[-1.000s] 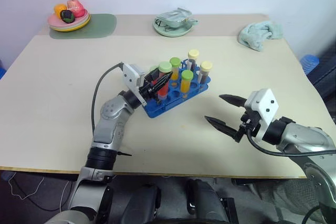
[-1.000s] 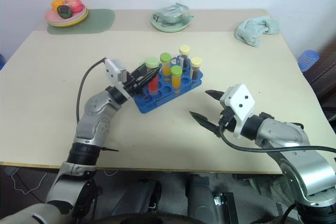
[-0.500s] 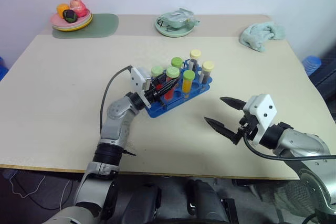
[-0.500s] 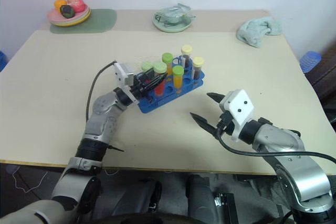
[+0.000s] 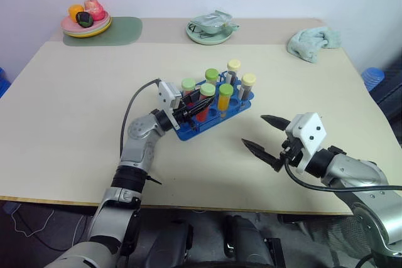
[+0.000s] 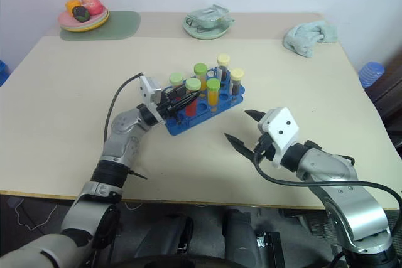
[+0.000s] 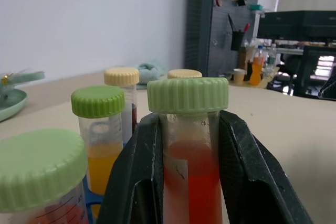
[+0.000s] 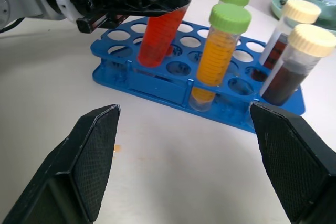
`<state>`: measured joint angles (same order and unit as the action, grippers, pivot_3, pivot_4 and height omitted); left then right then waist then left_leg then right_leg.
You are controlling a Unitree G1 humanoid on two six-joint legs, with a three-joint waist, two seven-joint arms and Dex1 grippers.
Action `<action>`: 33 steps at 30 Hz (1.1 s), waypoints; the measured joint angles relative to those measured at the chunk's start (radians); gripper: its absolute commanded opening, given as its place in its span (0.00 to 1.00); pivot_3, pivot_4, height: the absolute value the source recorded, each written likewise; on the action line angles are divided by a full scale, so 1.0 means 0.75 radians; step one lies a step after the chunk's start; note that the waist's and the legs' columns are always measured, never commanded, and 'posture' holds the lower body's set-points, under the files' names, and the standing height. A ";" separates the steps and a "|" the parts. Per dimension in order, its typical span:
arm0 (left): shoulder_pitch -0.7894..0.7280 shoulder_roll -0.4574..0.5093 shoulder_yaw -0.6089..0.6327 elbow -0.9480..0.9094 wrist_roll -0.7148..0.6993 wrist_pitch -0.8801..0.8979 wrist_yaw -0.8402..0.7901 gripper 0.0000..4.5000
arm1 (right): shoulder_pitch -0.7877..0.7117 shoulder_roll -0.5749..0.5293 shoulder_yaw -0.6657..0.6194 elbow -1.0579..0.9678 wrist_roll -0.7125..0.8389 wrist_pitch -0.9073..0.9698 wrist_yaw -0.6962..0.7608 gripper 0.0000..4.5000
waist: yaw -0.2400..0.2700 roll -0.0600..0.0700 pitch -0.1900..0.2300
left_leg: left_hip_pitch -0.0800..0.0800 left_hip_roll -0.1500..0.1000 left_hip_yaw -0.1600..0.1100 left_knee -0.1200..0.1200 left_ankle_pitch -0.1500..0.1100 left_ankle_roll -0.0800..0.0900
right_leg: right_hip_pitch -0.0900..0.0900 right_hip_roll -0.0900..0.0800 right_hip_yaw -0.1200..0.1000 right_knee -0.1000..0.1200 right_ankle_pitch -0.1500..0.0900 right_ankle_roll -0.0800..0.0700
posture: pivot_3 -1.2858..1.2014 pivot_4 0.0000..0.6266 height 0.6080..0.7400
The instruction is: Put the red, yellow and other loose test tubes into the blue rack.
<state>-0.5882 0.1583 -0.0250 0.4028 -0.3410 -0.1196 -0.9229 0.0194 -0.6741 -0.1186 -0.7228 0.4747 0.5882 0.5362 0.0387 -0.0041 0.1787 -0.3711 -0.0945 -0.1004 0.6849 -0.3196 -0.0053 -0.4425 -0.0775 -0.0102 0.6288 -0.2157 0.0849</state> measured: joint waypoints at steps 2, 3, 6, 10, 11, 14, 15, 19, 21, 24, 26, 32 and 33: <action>0.004 0.016 0.000 0.008 0.001 0.035 -0.003 0.72 | -0.009 0.000 0.000 0.000 0.000 0.000 -0.001 0.90 | -0.002 0.000 0.000 | 0.000 0.000 0.000 0.000 0.000 0.000 | 0.000 0.000 0.000 0.000 0.000 0.000 | 0.52 0.24 1.00; 0.012 0.017 0.000 0.011 0.002 0.037 -0.001 0.85 | -0.009 0.000 0.000 0.000 0.000 0.000 -0.001 0.90 | -0.004 0.000 0.000 | 0.000 0.000 0.000 0.000 0.000 0.000 | -0.001 0.001 0.000 0.000 0.000 0.000 | 0.52 0.24 1.00; 0.043 0.016 0.001 -0.015 0.001 0.037 0.006 0.95 | -0.011 0.000 0.000 -0.001 0.001 0.000 -0.001 0.90 | -0.003 0.000 0.000 | 0.000 0.001 0.000 0.000 0.000 0.000 | -0.001 0.001 0.000 0.000 0.000 0.000 | 0.52 0.24 1.00; 0.113 0.027 0.010 -0.162 -0.025 0.073 0.039 0.95 | -0.009 -0.002 -0.010 -0.002 0.003 0.003 0.003 0.90 | -0.003 0.000 0.000 | 0.000 0.001 0.000 0.000 0.000 0.000 | -0.001 0.000 0.000 0.000 0.000 0.000 | 0.52 0.24 1.00; 0.128 0.037 0.011 -0.203 -0.033 0.098 0.046 0.95 | -0.010 -0.003 -0.012 -0.002 0.004 0.004 0.005 0.90 | -0.002 0.000 0.000 | 0.000 0.001 0.000 0.000 0.000 0.000 | -0.001 0.000 0.000 0.000 0.000 0.000 | 0.52 0.24 1.00; 0.194 0.095 0.014 -0.341 -0.034 0.124 0.070 0.95 | 0.003 -0.005 -0.018 -0.003 0.015 0.004 0.019 0.90 | -0.004 0.000 0.000 | 0.000 0.001 0.000 0.000 0.000 0.000 | -0.001 0.001 0.001 0.000 0.000 0.000 | 0.52 0.24 1.00; 0.213 0.116 0.017 -0.374 -0.033 0.124 0.073 0.95 | 0.008 -0.006 -0.021 -0.003 0.015 0.004 0.026 0.90 | -0.003 0.000 0.000 | 0.000 0.001 0.000 0.000 0.000 0.000 | -0.001 0.001 0.001 0.000 0.000 0.000 | 0.52 0.24 1.00; 0.366 0.238 0.068 -0.550 -0.105 0.220 0.064 0.95 | 0.072 -0.019 -0.073 0.009 0.018 -0.016 0.071 0.90 | -0.007 0.000 0.000 | 0.000 0.001 0.000 -0.002 0.000 0.000 | -0.001 0.001 0.001 0.000 0.000 0.000 | 0.52 0.24 1.00; 0.451 0.314 0.118 -0.598 -0.132 0.265 0.059 0.95 | 0.110 -0.019 -0.107 0.030 0.019 -0.036 0.090 0.90 | -0.007 0.001 0.000 | 0.000 0.002 0.000 -0.002 0.000 0.000 | -0.001 0.001 0.001 0.000 0.000 0.000 | 0.52 0.24 1.00; 0.582 0.434 0.198 -0.662 -0.159 0.272 0.015 0.95 | 0.184 -0.019 -0.187 0.058 0.024 -0.078 0.126 0.90 | -0.002 0.001 0.000 | 0.000 0.001 0.000 -0.002 -0.001 0.001 | 0.000 0.001 0.001 -0.001 0.000 0.000 | 0.52 0.24 1.00; 0.668 0.496 0.248 -0.682 -0.166 0.258 -0.015 0.95 | 0.247 -0.020 -0.232 0.081 0.011 -0.128 0.156 0.90 | -0.002 0.001 0.000 | 0.000 0.002 0.000 -0.002 -0.001 0.002 | 0.000 0.001 0.001 -0.001 0.000 0.000 | 0.52 0.24 1.00; 0.919 0.639 0.435 -0.781 -0.265 0.339 -0.058 0.95 | 0.420 -0.019 -0.357 0.174 -0.024 -0.292 0.263 0.90 | -0.002 0.001 0.000 | 0.001 0.002 0.000 -0.002 -0.005 0.008 | 0.000 0.000 0.001 -0.001 0.000 0.000 | 0.52 0.24 1.00; 0.948 0.666 0.464 -0.794 -0.288 0.361 -0.074 0.95 | 0.444 -0.018 -0.376 0.190 -0.027 -0.316 0.280 0.90 | -0.002 0.001 0.000 | 0.001 0.002 0.000 -0.002 -0.005 0.008 | 0.000 0.000 0.001 -0.001 -0.001 -0.001 | 0.52 0.24 1.00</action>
<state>0.1229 0.6576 0.3232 -0.1926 -0.5567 0.1508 -0.9784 0.3522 -0.6877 -0.4009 -0.5803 0.4543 0.3514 0.7460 0.0373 -0.0033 0.1784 -0.3701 -0.0929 -0.1001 0.6834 -0.3235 0.0011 -0.4421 -0.0771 -0.0095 0.6279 -0.2161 0.0845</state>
